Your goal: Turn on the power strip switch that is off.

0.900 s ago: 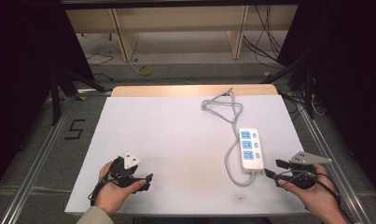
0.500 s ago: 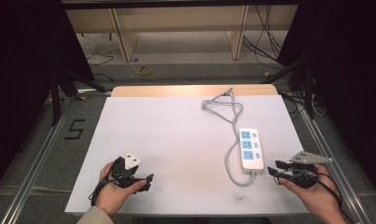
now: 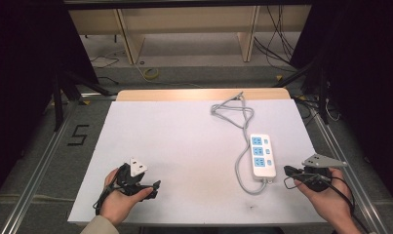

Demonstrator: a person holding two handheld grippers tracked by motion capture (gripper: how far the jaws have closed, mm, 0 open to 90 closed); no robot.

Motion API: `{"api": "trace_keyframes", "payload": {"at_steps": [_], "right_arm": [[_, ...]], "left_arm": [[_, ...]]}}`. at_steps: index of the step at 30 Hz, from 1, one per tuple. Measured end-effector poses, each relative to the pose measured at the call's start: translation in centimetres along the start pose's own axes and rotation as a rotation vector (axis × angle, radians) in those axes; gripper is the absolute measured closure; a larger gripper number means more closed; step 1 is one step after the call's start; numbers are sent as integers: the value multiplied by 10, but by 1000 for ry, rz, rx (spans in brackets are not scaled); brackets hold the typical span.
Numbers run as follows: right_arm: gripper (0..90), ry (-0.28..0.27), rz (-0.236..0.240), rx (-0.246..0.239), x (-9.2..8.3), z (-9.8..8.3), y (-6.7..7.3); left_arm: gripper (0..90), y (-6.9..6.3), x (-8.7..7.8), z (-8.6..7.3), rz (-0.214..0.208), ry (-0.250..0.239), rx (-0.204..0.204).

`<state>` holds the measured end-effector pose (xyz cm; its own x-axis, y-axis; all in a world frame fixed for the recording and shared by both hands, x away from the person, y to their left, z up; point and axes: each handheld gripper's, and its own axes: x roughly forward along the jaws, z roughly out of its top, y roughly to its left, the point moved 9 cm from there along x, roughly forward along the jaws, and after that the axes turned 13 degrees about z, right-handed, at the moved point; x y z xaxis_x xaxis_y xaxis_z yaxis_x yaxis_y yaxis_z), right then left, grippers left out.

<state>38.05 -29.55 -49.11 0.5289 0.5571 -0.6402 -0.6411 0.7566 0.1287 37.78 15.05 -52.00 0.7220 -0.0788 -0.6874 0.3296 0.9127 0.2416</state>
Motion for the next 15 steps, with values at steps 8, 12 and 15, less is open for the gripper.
{"api": "trace_keyframes", "payload": {"at_steps": [8, 12, 15], "right_arm": [[900, 4, -6, 1, 3, 5, -1], [900, 8, -11, -1, 4, 7, -2], [900, 7, -12, -3, 5, 8, -2]], "left_arm": [[150, 1, 0, 0, 3, 0, -2], [151, 1, 0, 1, 5, -3, -3], [151, 1, 0, 1, 5, -2, 0]]}}
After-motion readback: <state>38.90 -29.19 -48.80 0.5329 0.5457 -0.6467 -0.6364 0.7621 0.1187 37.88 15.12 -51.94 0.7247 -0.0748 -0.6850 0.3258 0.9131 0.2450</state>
